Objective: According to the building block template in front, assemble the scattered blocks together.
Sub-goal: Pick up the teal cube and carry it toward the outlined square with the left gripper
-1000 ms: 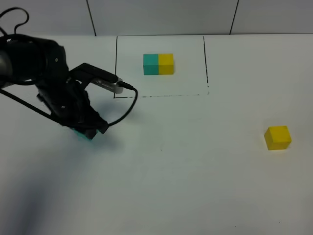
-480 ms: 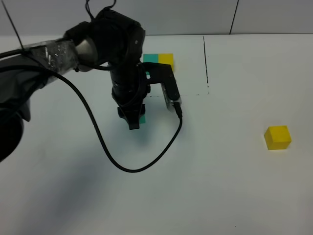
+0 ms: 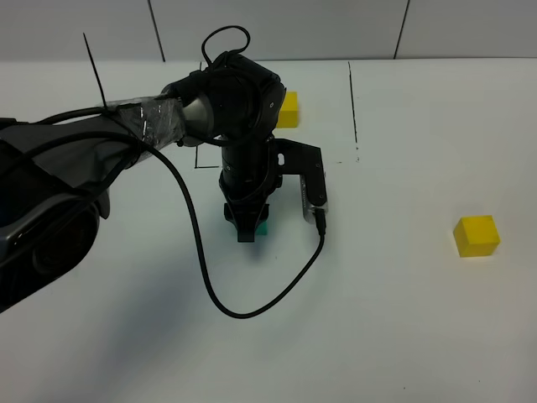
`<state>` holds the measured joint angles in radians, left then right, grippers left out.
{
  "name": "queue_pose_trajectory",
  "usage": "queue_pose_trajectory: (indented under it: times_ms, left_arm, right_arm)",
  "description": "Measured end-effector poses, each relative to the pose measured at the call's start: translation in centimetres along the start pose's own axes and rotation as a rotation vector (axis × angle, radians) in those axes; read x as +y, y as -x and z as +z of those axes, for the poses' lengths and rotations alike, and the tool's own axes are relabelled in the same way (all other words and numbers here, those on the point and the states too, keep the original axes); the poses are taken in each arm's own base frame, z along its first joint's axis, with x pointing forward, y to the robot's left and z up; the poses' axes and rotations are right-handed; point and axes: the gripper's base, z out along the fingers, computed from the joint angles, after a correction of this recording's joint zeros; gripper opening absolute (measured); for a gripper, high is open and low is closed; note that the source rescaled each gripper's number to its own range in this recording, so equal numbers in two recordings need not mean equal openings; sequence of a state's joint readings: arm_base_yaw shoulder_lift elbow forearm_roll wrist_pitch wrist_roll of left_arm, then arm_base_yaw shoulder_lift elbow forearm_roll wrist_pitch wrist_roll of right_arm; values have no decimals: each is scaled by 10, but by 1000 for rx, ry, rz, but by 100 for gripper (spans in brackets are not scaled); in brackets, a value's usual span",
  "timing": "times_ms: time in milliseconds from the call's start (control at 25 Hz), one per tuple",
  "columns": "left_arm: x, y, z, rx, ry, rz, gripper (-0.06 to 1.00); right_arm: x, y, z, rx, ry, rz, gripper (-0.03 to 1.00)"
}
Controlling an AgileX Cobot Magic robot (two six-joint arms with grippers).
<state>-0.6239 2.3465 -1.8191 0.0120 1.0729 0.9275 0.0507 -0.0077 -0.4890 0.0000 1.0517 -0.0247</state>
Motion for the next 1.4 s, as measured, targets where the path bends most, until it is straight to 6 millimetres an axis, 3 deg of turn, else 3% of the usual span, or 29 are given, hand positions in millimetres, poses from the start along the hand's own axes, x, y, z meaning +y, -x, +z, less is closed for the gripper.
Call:
queue_pose_trajectory:
  times_ms: [1400]
  left_arm:
    - [5,9,1,-80,35,11,0]
  right_arm:
    - [0,0,0,0,0,0,77]
